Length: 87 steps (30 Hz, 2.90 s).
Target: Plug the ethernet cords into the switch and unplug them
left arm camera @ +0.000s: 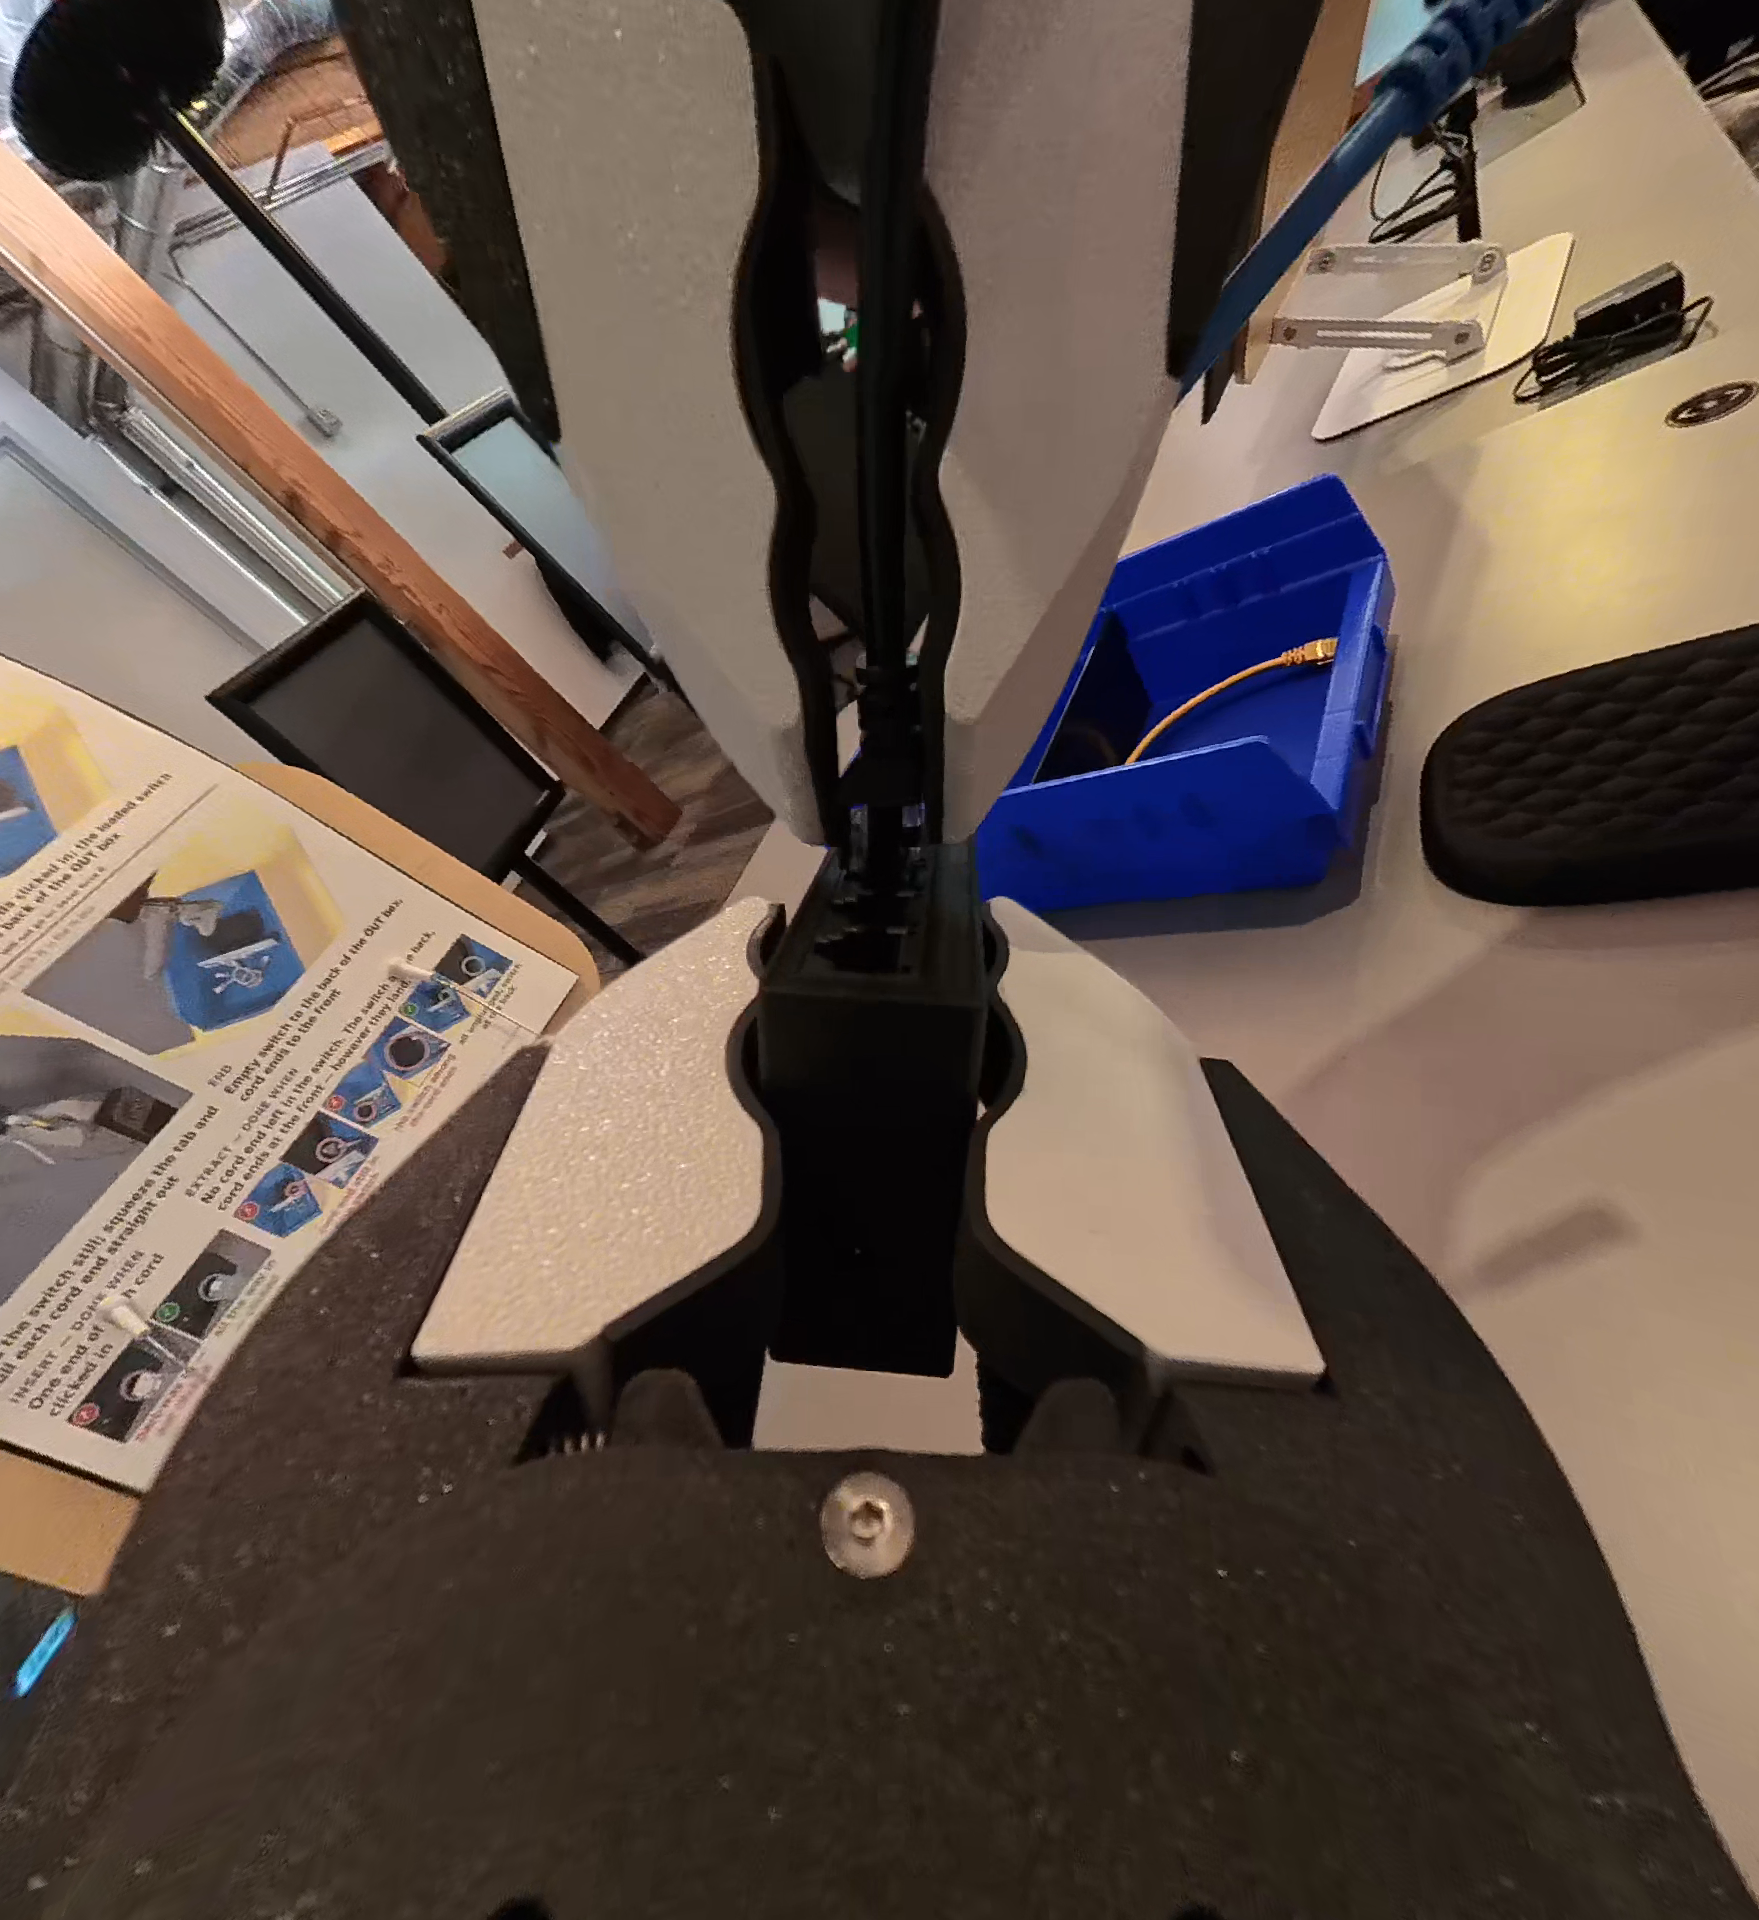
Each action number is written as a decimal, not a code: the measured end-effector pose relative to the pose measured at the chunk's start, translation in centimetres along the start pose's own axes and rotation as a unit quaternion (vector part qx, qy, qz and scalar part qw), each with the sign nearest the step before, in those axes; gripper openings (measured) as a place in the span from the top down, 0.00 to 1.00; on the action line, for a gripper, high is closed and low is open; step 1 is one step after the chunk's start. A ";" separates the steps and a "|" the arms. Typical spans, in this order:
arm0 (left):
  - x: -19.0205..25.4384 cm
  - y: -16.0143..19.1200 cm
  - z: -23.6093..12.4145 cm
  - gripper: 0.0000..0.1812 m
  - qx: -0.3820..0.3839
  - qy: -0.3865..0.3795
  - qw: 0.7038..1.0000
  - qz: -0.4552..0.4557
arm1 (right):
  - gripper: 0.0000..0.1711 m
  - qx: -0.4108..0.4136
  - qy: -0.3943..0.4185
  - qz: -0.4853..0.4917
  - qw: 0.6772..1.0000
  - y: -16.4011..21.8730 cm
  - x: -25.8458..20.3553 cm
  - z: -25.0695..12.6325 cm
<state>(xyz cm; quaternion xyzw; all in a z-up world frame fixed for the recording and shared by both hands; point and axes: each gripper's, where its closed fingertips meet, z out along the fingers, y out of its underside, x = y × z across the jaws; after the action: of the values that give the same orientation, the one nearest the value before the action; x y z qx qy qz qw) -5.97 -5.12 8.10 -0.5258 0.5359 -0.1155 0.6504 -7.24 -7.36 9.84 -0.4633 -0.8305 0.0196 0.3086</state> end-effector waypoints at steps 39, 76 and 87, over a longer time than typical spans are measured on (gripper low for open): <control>-0.4 -0.9 -0.9 0.82 0.010 -0.020 1.000 0.017 | 0.92 0.019 -0.005 -0.022 1.000 -0.7 -0.1 -0.1; 1.3 -0.3 0.2 0.81 0.027 0.049 0.998 -0.005 | 0.93 -0.019 -0.061 0.077 0.995 0.4 -1.0 0.0; 2.1 0.2 1.1 0.77 0.019 0.057 0.997 -0.043 | 0.93 0.037 -0.066 0.103 0.992 1.2 -1.7 0.4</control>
<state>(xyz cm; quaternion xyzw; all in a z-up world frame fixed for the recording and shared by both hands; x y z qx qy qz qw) -4.35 -5.89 6.58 -0.5283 0.5472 -0.1831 0.6228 -5.91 -7.95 8.28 -0.5323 -0.7957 0.1123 0.2664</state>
